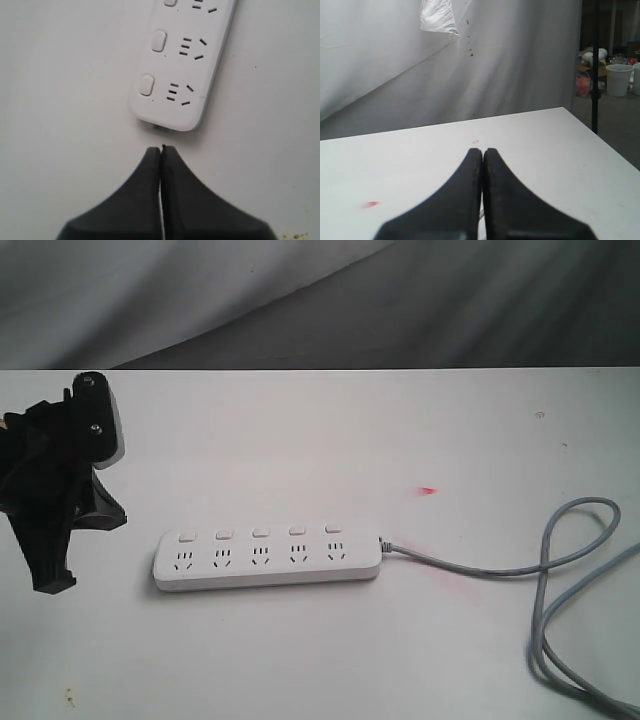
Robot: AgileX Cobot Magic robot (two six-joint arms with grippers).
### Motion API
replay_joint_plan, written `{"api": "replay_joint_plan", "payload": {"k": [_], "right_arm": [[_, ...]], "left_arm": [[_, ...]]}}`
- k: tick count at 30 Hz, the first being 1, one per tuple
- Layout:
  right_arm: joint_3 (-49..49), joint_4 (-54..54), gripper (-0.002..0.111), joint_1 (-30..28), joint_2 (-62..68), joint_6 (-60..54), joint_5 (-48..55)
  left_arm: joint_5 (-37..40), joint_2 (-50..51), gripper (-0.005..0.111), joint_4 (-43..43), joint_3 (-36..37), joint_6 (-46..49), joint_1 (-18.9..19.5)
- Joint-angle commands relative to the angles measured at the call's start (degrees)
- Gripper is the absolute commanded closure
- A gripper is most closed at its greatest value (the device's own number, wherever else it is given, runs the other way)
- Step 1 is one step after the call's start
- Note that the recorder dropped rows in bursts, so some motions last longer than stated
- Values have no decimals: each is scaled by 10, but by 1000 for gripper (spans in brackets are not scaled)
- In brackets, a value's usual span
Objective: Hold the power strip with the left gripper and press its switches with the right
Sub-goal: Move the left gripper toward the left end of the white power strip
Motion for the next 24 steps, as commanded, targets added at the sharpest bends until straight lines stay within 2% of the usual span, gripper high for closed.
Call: {"api": "replay_joint_plan", "payload": {"k": [1, 5, 8, 10, 15, 18, 20, 24], "right_arm": [[2, -2, 108, -3, -2, 2, -1], [2, -2, 108, -3, -2, 2, -1], [2, -2, 108, -3, -2, 2, -1], [2, -2, 108, -3, -2, 2, -1], [2, -2, 108, -3, -2, 2, -1], [2, -2, 108, -3, -2, 2, -1], [2, -2, 108, -3, -2, 2, -1], [2, -2, 108, -3, -2, 2, -1]], "left_arm": [[0, 6, 106, 0, -3, 3, -2], [0, 6, 106, 0, -3, 2, -2], [-4, 6, 100, -8, -3, 2, -2], [-9, 6, 91, -19, -3, 2, -2], [4, 6, 54, -22, -3, 48, -2], [16, 6, 38, -33, -3, 63, -2], [13, 10, 33, -46, -3, 63, -2], [6, 27, 33, -66, -3, 72, -2]]}}
